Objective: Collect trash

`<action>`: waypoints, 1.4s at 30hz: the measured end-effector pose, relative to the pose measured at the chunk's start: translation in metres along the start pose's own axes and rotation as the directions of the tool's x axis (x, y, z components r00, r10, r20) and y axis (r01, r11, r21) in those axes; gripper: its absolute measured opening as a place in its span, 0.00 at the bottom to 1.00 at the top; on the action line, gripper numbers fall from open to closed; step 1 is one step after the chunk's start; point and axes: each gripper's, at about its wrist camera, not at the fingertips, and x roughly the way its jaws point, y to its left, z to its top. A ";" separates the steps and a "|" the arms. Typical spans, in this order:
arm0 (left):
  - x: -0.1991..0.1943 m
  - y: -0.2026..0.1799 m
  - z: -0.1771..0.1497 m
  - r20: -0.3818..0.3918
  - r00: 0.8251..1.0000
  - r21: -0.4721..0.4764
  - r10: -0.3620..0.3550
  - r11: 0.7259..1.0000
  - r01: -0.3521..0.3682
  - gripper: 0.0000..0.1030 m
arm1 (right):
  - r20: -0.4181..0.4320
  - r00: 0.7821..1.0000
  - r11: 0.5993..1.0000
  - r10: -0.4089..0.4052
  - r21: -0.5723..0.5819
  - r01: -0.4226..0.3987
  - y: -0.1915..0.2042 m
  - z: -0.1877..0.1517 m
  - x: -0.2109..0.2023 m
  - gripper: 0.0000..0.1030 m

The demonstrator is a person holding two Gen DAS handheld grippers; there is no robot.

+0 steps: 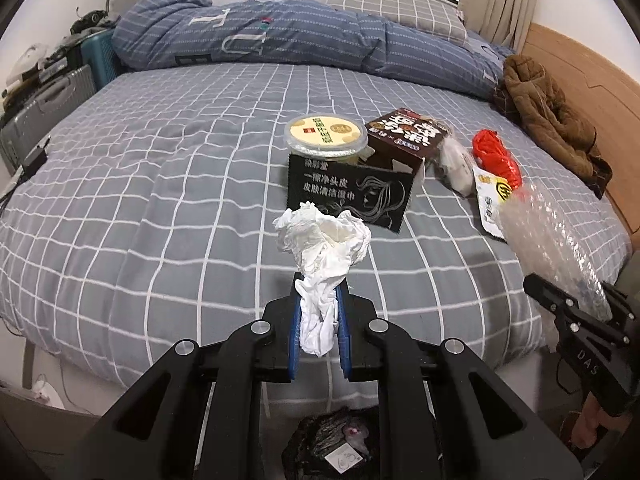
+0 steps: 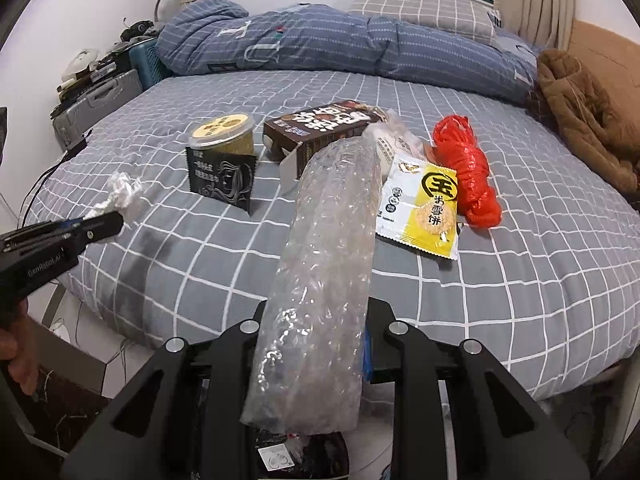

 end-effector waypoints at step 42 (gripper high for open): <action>-0.053 -0.002 -0.096 -0.061 0.998 -0.056 0.009 0.998 -0.013 0.13 | -0.050 0.998 0.999 0.041 0.038 -0.039 0.028 -0.069 -0.048 0.24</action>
